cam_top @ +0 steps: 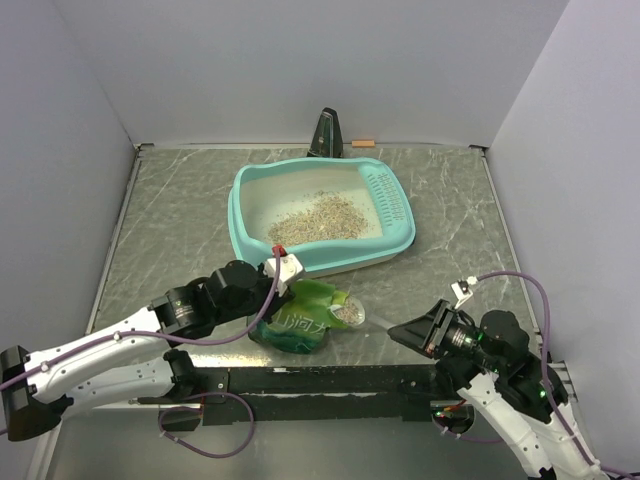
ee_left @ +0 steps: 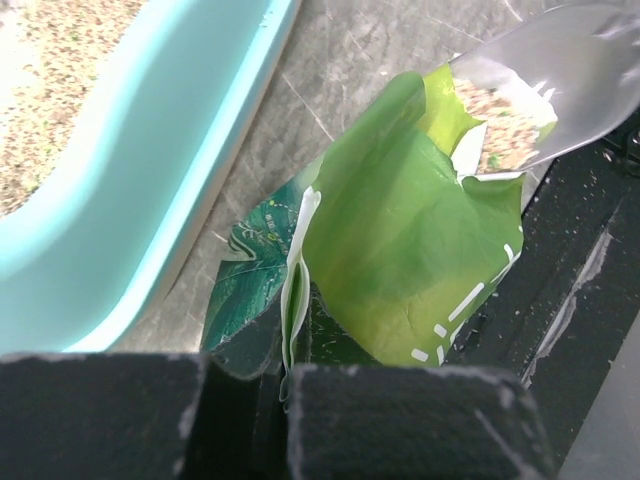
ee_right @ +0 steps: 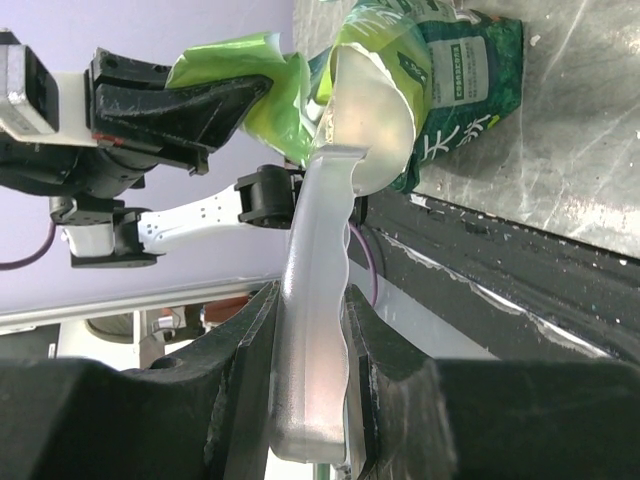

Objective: Fill the litter box with clean litter

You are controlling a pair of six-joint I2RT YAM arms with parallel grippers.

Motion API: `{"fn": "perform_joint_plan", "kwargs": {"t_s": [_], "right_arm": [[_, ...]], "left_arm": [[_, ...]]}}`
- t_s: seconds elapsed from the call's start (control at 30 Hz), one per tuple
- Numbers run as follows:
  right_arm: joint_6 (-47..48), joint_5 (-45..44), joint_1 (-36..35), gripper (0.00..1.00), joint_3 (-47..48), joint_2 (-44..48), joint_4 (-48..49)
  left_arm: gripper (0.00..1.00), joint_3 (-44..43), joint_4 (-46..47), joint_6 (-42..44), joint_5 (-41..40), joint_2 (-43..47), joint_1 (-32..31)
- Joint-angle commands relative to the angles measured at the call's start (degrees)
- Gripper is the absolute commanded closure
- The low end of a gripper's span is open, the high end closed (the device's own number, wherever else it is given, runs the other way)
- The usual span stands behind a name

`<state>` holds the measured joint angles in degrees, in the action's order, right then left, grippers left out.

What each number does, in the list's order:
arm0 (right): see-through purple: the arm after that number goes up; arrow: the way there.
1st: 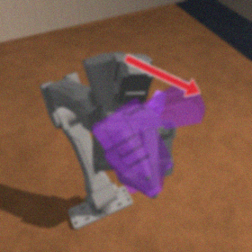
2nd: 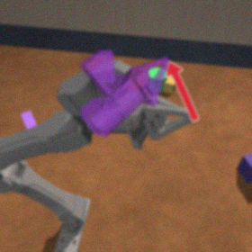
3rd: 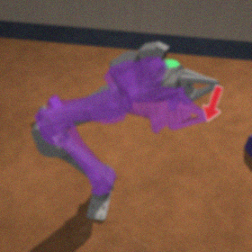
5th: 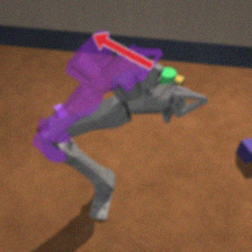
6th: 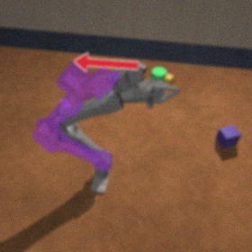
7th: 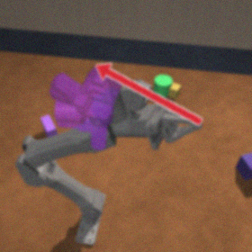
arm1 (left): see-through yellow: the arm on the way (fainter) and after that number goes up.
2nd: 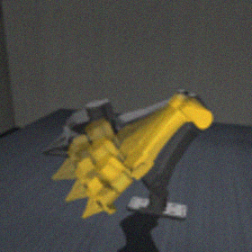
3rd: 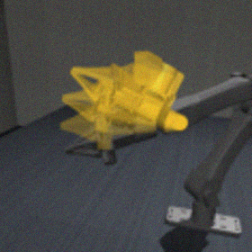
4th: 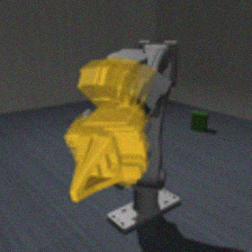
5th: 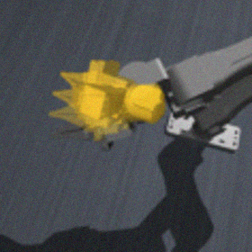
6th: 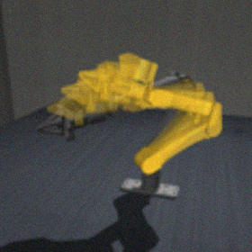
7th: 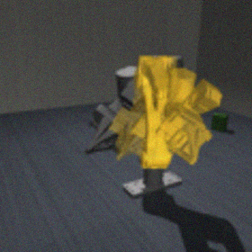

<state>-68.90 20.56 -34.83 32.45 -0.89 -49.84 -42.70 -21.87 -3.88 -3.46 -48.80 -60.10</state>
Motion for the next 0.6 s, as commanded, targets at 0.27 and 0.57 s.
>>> {"fn": "perform_joint_plan", "kwargs": {"t_s": [0.27, 0.57], "right_arm": [[1.8, -3.2, 0.3, 1.00, 6.6, 18.0, -8.2], [0.4, -2.7, 0.6, 1.00, 5.3, 17.9, -6.8]], "left_arm": [[0.99, 3.4, 6.7, -0.1, -3.8, 15.9, 0.0], [0.99, 3.9, 6.2, 0.3, -2.3, 17.6, 0.0]]}}
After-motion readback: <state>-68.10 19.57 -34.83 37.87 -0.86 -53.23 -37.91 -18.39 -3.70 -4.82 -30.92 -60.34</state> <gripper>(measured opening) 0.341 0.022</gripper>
